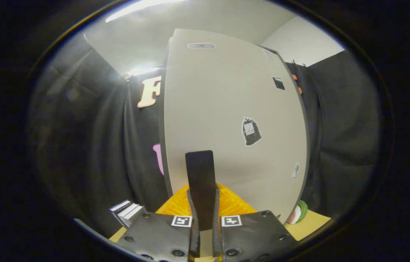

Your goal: Open the shoe cabinet door, grab the shoes and put them into the shoe cabinet, then close the shoe cabinet door.

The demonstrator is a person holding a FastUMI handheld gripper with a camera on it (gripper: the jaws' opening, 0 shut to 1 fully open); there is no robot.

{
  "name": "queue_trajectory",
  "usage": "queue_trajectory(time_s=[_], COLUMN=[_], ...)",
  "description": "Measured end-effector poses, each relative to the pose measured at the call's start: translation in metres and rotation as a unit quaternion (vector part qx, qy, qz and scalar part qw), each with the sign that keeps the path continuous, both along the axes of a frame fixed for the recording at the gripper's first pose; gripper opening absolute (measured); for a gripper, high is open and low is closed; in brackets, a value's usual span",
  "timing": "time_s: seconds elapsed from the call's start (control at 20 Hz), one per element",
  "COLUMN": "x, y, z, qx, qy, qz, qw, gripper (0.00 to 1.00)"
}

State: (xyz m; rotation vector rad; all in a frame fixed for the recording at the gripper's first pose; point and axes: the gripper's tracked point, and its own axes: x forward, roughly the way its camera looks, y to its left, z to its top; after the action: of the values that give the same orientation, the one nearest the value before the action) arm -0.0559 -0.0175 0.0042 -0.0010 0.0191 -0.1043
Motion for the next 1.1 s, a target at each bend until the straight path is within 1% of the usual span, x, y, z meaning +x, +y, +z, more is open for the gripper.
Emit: queue_trajectory(time_s=[0.4,0.85,1.1], x=[-0.010,-0.020,-0.030], y=[-0.004,-0.008,-0.014], z=[0.001,0.004,0.005], qx=[-0.002,-0.008,0.003], qy=[0.002,0.001,-0.003], qz=[-0.005,0.016,0.026], qw=[1.000,1.000,1.000], gripper=[0.15,0.15,0.15])
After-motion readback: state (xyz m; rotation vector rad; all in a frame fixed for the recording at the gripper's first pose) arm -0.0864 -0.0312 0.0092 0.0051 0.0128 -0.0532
